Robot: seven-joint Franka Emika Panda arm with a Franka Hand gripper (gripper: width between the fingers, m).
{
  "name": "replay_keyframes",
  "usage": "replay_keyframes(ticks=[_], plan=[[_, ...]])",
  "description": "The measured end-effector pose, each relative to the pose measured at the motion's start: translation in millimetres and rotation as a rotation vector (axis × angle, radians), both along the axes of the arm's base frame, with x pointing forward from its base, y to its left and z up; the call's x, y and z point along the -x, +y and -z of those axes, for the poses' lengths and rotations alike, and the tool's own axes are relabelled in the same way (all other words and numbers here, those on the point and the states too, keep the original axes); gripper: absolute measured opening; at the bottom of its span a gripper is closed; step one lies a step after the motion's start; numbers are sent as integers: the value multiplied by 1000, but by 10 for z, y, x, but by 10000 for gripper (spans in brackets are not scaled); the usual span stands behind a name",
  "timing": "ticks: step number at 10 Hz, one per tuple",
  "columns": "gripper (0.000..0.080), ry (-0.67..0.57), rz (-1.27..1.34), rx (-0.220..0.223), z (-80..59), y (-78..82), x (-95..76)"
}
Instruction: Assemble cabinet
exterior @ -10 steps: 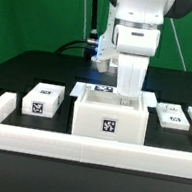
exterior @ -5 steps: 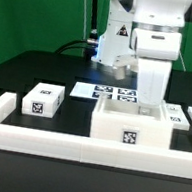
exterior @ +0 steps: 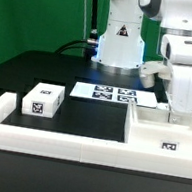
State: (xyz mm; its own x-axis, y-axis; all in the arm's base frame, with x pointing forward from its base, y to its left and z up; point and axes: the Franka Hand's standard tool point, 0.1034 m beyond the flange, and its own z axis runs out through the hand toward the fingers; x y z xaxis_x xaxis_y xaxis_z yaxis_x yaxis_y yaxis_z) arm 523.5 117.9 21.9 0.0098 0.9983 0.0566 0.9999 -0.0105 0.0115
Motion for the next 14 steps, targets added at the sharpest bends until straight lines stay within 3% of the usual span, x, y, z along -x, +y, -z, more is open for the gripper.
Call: replay_keyframes(ticks=[6, 7, 8, 9, 10, 11, 14], plan=[[39, 17, -14, 1, 8, 40, 2], [213, 17, -12, 1, 9, 36, 2], [213, 17, -12, 1, 9, 33, 1], [408, 17, -11, 1, 10, 31, 1], [545, 17, -11, 1, 11, 30, 2], [617, 18, -10, 1, 11, 28, 2], [648, 18, -10, 2, 13, 25, 2]])
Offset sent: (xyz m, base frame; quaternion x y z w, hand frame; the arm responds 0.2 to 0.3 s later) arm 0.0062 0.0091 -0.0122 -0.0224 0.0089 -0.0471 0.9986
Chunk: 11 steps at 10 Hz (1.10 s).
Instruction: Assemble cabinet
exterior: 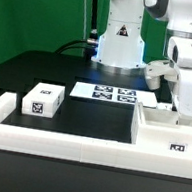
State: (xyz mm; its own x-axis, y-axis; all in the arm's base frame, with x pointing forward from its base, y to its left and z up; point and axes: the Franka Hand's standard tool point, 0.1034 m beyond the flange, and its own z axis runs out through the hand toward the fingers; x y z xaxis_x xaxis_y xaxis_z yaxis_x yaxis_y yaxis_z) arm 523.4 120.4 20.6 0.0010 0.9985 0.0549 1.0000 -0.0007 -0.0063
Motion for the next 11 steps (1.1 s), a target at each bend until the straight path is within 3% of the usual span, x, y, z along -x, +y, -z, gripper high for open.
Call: replay_keyframes(ticks=[4, 6, 8, 9, 11], plan=[[649, 0, 3, 1, -14, -3, -4], [649, -6, 14, 15, -288, 31, 18], [649, -22, 20, 21, -476, 62, 119], [649, -24, 28, 18, -521, 144, 195], [649, -3, 32, 11, -481, 374, 381]])
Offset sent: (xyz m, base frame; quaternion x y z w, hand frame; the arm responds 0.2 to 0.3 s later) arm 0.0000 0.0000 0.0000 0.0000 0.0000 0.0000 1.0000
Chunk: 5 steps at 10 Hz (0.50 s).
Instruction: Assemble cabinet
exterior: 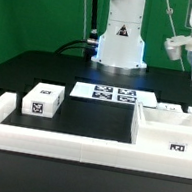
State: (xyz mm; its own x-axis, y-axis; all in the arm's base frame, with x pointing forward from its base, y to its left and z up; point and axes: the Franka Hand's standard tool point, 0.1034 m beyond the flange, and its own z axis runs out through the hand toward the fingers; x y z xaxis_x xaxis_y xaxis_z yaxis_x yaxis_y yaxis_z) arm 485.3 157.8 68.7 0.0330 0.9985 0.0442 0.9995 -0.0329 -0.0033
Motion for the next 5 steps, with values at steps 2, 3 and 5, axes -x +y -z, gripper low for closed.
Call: replay_keyframes(ticks=[2, 3, 5], plan=[[649, 8, -17, -13, 56, 182, 176], [649, 8, -17, -17, 83, 190, 217], [649, 9, -12, -16, 79, 168, 199]])
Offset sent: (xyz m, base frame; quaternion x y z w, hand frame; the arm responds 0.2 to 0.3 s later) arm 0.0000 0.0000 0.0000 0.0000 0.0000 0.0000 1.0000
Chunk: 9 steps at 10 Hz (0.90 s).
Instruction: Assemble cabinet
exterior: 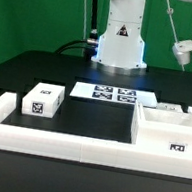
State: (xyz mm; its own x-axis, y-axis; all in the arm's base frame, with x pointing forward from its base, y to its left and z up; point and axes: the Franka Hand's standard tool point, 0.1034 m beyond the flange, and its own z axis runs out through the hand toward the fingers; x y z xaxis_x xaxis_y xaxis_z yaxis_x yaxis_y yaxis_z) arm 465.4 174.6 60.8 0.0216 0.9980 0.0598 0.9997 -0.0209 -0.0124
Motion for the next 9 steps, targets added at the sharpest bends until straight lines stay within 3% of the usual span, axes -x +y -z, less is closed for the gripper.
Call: replay_keyframes(ticks=[2, 5, 9], plan=[[649, 4, 0, 0, 20, -2, 13], [649, 0, 5, -23, 192, 48, 193], [649, 1, 35, -58, 425, 174, 277]])
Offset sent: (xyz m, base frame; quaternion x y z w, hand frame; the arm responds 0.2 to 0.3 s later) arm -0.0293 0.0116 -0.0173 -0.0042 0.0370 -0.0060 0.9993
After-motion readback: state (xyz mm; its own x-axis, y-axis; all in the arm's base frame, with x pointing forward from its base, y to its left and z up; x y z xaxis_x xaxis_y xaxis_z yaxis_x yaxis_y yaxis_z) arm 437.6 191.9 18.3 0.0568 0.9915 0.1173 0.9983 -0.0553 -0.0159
